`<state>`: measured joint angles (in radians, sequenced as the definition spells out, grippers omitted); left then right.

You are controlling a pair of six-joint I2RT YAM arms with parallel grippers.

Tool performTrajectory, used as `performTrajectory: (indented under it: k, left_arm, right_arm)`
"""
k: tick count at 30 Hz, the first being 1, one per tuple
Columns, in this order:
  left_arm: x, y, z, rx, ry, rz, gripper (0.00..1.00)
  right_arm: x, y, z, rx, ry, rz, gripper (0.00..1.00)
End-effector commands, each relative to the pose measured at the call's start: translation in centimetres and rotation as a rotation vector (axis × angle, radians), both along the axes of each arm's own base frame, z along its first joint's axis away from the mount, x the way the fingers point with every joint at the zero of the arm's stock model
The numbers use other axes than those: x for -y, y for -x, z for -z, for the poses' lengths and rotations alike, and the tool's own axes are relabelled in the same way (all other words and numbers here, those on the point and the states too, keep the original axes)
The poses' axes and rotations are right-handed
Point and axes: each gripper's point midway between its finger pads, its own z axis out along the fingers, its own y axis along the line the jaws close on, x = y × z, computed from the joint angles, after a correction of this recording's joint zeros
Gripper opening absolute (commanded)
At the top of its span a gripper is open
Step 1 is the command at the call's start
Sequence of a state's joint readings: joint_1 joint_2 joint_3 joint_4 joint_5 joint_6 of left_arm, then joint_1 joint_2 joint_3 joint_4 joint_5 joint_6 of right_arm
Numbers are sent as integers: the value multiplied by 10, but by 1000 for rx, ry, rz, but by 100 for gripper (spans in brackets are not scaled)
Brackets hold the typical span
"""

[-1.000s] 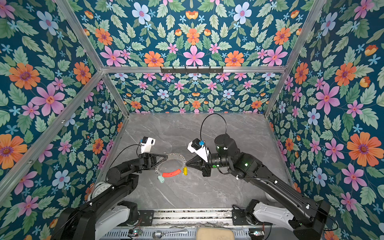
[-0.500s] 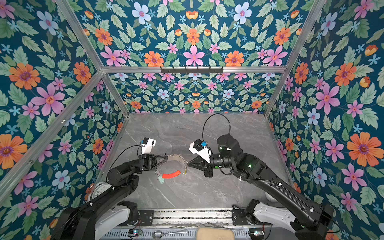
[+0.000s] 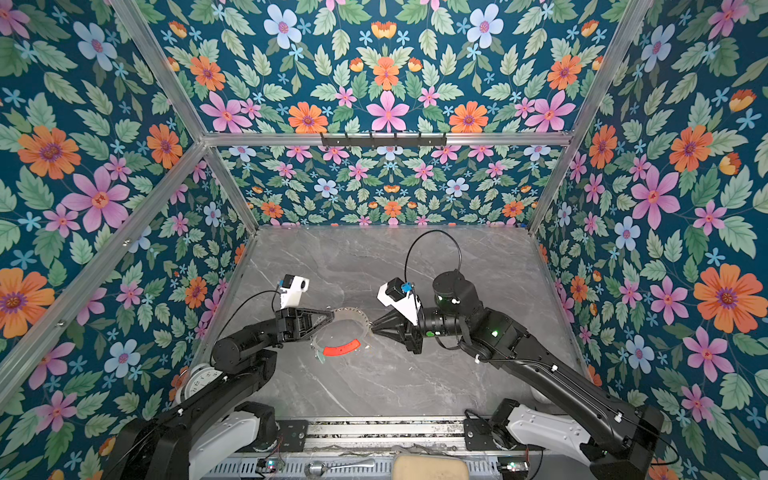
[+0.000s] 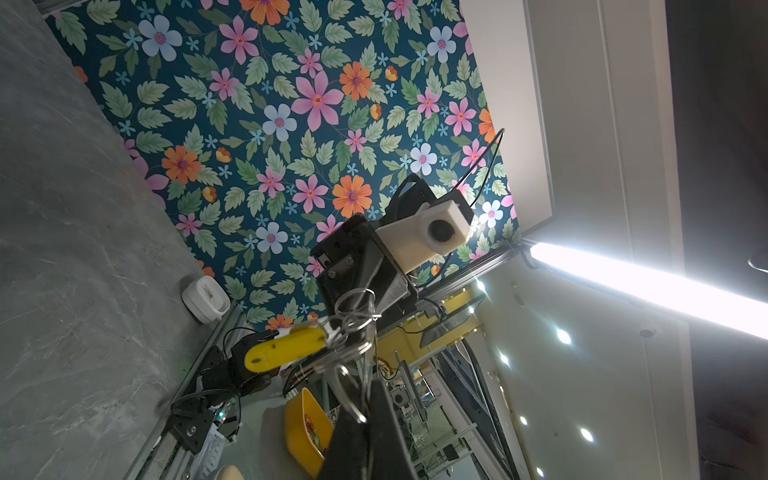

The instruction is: Remove the keys from the keyring

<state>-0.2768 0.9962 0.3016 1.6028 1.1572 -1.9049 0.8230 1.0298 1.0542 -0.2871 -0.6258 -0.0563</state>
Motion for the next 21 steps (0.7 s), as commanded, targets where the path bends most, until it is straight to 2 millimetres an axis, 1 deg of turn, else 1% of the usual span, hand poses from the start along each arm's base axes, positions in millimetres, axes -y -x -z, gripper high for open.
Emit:
performTrajectory:
  k: [1, 4, 6, 8, 10, 12, 17, 21]
  left_arm:
    - [-4, 6, -15, 77, 40, -16, 0]
    - [-5, 4, -14, 68, 49, -26, 0]
    - [-5, 3, -13, 63, 50, -31, 0]
    - [-5, 1, -12, 55, 52, -36, 0]
    - [-5, 0, -12, 51, 53, -36, 0]
    - [-4, -2, -11, 47, 52, -38, 0]
    - [-4, -3, -12, 45, 55, -42, 0]
    - [-4, -4, -11, 43, 54, -41, 0]
  right_arm:
    - [4, -9, -8, 36, -43, 73, 39]
    - [18, -21, -11, 86, -105, 197, 51]
    - [29, -29, -17, 117, -161, 283, 58]
    - [39, -36, -20, 134, -206, 363, 62]
    - [44, -42, -20, 133, -228, 410, 63]
    - [42, -44, -18, 122, -242, 415, 63]
    - [26, -32, -15, 117, -269, 294, 63]
    - [17, -21, -23, 169, -302, 216, 63]
